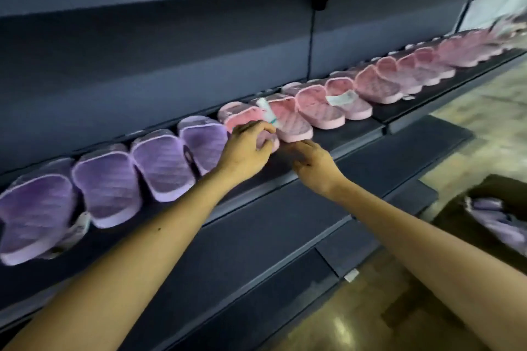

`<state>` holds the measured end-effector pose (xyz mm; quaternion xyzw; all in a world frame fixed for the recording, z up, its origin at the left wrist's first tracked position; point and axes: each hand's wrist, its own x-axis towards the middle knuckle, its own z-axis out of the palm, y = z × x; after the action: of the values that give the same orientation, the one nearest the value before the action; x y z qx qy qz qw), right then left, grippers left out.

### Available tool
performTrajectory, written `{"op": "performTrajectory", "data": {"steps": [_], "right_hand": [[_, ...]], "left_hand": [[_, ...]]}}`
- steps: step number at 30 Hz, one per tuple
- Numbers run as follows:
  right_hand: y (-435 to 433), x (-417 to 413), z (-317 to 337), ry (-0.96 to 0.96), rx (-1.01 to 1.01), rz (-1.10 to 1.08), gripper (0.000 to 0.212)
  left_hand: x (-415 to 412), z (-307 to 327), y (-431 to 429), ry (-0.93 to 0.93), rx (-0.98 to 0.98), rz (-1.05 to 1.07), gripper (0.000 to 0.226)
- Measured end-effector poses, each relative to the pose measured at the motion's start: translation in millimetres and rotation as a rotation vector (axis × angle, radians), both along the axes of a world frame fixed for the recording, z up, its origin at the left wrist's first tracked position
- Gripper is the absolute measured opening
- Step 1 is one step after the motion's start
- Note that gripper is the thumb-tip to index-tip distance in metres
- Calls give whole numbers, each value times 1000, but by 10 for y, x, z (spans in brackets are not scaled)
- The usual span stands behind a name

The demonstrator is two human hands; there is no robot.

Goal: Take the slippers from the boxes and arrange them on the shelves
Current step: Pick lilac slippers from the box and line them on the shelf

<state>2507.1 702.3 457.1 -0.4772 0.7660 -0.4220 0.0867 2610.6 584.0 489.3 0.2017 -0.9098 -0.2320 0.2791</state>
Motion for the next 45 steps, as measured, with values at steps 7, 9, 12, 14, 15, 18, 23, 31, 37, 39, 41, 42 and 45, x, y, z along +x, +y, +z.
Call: {"op": "performTrajectory", "data": {"steps": [7,9,12,14,15,18,23,31,37,39,41,42,45], "right_hand": [[1788,-1249,-149,-7,245,-309,40],[2215,-1501,-232,-46,319,-390,37],[2720,-1779,-378,-68,376,-524,35],[2958,-1913,-502,-118,373,-596,35],[3045,-1984,-578,-151,374,-625,34],[3218,-2262,-816,-260,343,-701,30],[3366,-2917,-1103,-391,325,-779,29],[3667,-4271,-1293,-453,473,-967,32],[4051,-5141,-1394,-374,705,-908,37],[4229,-5451,-1511,-364,712,-902,35],[4385,-5734,-1657,-368,715,-893,33],[4467,-5881,-1750,-391,739,-865,34],[4691,-6310,-2051,-460,816,-747,36]], "left_hand": [[-1708,-267,1486,-216,232,-389,18],[-2020,-354,1817,-271,261,-478,17],[-2393,-475,2181,-342,272,-577,14],[-2606,-556,2355,-382,299,-612,15],[-2718,-606,2425,-401,316,-629,16],[-3072,-753,2587,-438,334,-674,18],[-3948,-961,2749,-462,351,-733,27],[-5476,-1345,2860,-602,348,-781,22],[-6345,-1665,3090,-700,353,-805,20],[-6599,-1799,3236,-745,372,-800,21],[-6854,-1943,3406,-789,409,-781,23],[-6987,-2032,3502,-810,426,-764,23],[-7375,-2297,3776,-877,467,-681,24]]}}
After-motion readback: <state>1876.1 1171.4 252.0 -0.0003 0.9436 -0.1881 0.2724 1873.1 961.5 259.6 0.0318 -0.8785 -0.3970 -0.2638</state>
